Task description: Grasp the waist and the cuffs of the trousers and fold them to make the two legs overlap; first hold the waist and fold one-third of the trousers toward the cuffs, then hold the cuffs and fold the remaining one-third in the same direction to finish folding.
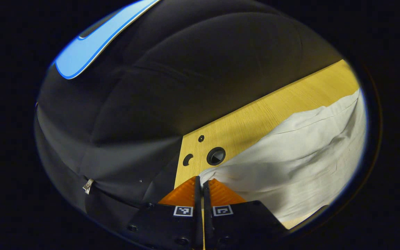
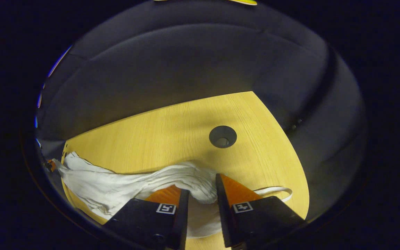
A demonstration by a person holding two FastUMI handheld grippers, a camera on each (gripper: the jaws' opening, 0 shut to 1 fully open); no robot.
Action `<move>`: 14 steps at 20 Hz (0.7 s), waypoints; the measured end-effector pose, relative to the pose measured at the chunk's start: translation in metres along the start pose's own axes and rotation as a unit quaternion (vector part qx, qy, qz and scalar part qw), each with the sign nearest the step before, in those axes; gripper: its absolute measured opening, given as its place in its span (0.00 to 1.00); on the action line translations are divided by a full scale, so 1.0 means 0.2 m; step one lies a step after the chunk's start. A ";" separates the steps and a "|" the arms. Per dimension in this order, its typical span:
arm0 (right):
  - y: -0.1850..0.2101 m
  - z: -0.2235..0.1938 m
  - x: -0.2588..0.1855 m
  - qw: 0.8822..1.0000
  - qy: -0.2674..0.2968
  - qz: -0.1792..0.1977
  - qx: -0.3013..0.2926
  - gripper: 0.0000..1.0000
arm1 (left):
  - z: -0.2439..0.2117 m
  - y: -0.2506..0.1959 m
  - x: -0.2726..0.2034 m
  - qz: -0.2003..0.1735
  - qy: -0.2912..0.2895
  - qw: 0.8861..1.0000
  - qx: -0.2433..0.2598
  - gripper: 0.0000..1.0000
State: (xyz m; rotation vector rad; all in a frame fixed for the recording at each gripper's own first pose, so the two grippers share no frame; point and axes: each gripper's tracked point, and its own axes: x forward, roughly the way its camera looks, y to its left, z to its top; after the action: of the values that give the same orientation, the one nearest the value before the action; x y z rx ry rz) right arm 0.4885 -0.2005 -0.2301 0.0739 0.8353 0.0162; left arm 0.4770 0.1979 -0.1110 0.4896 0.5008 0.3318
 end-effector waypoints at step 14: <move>-0.12 0.07 -0.34 0.985 -0.164 -0.040 0.031 0.99 | 0.61 -0.06 -0.91 -0.097 -0.194 0.969 -0.121 0.96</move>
State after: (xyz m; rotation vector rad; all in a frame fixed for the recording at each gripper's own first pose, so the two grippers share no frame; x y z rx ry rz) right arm 0.4527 -0.2277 -0.1718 0.0990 0.5086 -0.0962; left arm 0.3927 0.0675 0.0453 0.2544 0.1206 0.0997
